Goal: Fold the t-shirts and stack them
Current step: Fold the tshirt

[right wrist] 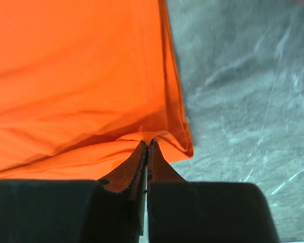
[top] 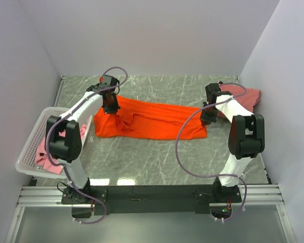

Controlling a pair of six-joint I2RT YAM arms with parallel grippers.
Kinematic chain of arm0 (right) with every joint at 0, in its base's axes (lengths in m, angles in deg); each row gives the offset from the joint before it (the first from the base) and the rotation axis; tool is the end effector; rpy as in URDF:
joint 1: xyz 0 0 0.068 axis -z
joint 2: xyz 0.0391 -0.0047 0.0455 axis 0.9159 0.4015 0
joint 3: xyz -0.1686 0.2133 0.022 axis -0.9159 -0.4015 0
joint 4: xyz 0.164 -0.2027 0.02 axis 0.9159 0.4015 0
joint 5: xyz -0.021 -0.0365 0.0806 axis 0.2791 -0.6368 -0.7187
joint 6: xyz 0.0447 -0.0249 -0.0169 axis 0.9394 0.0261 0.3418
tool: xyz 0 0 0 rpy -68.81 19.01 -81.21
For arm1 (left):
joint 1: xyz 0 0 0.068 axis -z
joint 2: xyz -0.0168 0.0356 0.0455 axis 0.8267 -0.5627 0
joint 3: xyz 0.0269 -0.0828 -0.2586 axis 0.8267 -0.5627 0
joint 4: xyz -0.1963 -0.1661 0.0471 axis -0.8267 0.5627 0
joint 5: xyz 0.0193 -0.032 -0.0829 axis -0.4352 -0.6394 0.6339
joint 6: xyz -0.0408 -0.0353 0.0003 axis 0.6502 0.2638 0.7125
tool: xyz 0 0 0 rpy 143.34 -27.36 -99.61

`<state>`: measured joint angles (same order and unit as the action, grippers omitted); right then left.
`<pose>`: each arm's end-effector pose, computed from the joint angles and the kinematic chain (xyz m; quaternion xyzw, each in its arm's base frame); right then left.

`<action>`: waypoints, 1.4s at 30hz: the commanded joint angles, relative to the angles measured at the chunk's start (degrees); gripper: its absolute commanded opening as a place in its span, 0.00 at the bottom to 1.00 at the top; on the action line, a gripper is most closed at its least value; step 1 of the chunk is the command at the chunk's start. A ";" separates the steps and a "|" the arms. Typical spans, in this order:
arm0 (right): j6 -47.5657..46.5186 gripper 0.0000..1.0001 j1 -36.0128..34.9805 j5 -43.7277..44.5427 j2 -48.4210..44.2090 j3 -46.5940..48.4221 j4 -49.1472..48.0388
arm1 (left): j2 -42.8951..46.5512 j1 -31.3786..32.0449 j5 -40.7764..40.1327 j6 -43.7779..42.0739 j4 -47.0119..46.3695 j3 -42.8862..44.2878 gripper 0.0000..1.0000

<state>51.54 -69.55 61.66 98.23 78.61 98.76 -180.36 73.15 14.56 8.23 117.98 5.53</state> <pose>0.3522 0.0191 0.1996 0.1623 0.9772 0.0204 0.1352 0.3612 -0.1078 0.2506 -0.1398 0.9581 -0.0360 0.2476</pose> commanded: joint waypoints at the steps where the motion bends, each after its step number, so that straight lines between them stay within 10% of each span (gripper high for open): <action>1: -1.19 0.00 -0.20 1.53 1.65 5.08 2.23 | -3.09 -0.69 2.97 -5.73 -0.97 5.12 0.01; 42: -1.54 0.00 1.38 2.41 -0.19 10.09 5.75 | -6.17 -9.30 22.22 -12.15 -7.21 18.92 0.01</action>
<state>50.71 -68.68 63.06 100.53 87.33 103.87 -187.42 64.36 34.58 -2.22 112.67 20.70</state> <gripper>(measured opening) 0.011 0.018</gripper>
